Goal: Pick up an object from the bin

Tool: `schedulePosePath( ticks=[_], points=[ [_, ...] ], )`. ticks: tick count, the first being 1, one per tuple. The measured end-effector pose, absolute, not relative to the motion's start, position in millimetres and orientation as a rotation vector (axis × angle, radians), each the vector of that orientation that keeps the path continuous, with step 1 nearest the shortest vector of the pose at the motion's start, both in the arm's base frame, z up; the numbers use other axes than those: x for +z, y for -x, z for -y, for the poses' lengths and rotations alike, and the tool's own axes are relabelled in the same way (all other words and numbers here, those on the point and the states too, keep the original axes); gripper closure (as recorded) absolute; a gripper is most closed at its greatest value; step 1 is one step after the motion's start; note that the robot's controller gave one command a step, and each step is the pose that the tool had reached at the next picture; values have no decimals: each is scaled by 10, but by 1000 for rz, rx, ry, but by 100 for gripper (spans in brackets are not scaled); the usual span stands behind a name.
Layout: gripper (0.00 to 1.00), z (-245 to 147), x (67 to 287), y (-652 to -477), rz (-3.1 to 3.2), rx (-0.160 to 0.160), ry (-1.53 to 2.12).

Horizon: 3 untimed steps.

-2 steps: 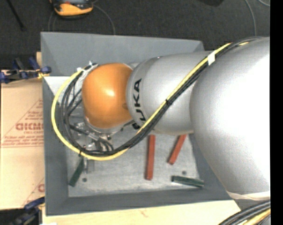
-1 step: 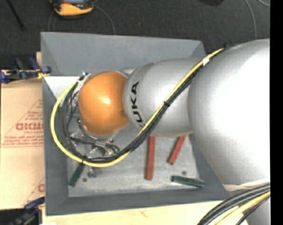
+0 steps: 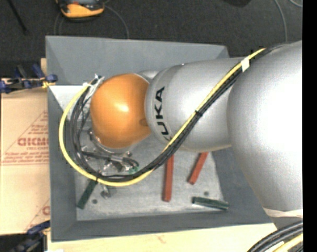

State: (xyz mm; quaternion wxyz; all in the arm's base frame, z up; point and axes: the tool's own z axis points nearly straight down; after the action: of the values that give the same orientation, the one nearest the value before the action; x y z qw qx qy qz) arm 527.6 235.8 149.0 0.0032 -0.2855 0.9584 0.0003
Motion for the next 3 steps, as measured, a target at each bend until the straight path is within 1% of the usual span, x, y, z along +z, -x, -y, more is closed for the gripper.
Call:
schedulePosePath(
  ticks=[1,2,3],
  points=[
    [0,-2375,920,-5072,-2863,0,1280],
    [100,-2268,711,-5042,-2631,2,1710],
    [100,-2268,711,-5042,-2632,2,1710]
  ],
)
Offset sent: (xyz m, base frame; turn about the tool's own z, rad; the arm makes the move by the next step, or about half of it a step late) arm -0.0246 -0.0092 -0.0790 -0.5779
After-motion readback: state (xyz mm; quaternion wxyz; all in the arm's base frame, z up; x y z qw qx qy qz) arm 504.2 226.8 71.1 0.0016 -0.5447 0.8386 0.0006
